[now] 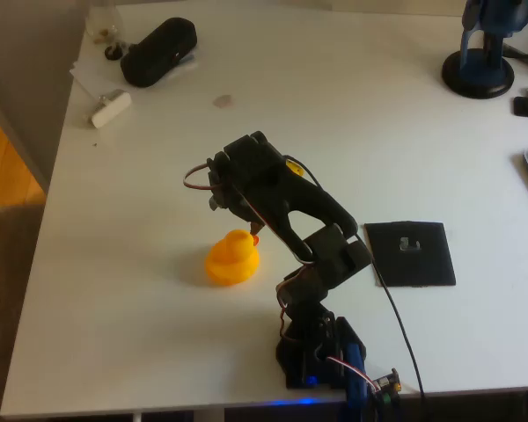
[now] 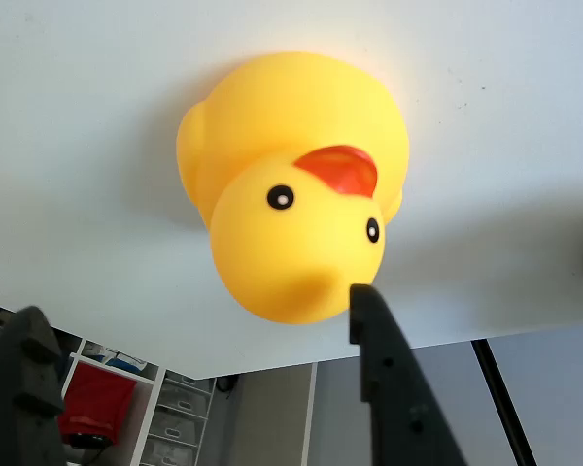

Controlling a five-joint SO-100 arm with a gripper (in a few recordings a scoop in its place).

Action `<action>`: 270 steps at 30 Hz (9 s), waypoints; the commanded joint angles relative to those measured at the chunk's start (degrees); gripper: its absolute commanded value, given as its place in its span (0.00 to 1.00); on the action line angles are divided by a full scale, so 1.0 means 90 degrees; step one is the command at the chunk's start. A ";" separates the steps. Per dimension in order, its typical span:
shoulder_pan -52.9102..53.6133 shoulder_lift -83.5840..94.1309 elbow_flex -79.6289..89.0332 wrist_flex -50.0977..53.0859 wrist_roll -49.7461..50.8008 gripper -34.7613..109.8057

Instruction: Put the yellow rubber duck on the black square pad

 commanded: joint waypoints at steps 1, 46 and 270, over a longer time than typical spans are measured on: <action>0.0088 0.0205 -0.0107 0.0039 -0.0049 0.48; -0.0352 0.0205 -0.0166 0.0039 -0.0049 0.48; 0.6680 0.2676 -0.1289 0.0039 0.0371 0.35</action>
